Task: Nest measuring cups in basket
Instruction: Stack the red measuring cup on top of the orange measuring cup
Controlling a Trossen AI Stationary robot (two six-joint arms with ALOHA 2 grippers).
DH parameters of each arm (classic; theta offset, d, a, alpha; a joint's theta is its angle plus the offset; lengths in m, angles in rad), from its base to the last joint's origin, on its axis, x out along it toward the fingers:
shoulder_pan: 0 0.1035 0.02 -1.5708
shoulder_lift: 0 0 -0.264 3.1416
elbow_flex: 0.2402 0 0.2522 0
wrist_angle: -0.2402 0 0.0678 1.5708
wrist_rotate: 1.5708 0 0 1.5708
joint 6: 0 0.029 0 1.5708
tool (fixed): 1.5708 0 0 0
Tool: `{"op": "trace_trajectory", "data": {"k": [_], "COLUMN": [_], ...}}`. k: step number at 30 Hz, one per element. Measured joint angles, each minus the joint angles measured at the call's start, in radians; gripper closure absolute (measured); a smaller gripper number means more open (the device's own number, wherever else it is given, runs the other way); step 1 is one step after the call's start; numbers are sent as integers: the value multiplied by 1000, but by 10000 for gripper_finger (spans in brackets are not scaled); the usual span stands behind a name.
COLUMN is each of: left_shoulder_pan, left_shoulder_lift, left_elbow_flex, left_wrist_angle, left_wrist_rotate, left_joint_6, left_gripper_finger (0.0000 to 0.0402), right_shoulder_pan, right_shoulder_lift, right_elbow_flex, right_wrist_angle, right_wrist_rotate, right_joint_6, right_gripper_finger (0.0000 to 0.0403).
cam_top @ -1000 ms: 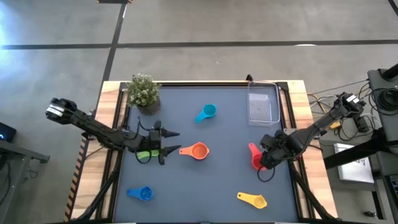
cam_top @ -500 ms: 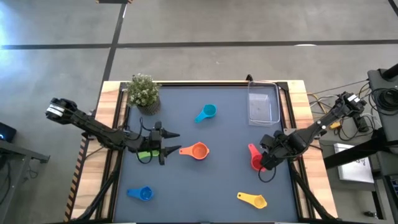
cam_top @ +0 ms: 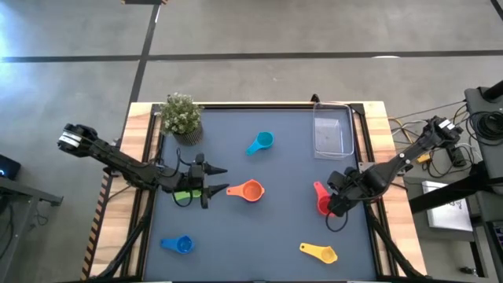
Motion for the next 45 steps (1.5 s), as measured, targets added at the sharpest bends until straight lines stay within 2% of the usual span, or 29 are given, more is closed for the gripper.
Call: {"op": "trace_trajectory", "data": {"k": [11, 27, 36, 45], "left_shoulder_pan": [0, 0, 0, 0], "left_shoulder_lift": [0, 0, 0, 0], "left_elbow_flex": [0, 0, 0, 0], "left_wrist_angle": [-9, -15, -15, -13], "left_wrist_rotate": [0, 0, 0, 0], "left_joint_6": [-4, -4, -4, -4], "left_gripper_finger": [167, 167, 167, 167], "right_shoulder_pan": [0, 0, 0, -33], "right_shoulder_lift": [7, 7, 7, 8], "right_elbow_flex": [-30, -31, 73, 252], "right_wrist_angle": [12, 139, 137, 176], "right_wrist_rotate": [-18, -41, 3, 158], "right_joint_6": [8, -108, -229, -453], "right_gripper_finger": [256, 389, 394, 394]}}
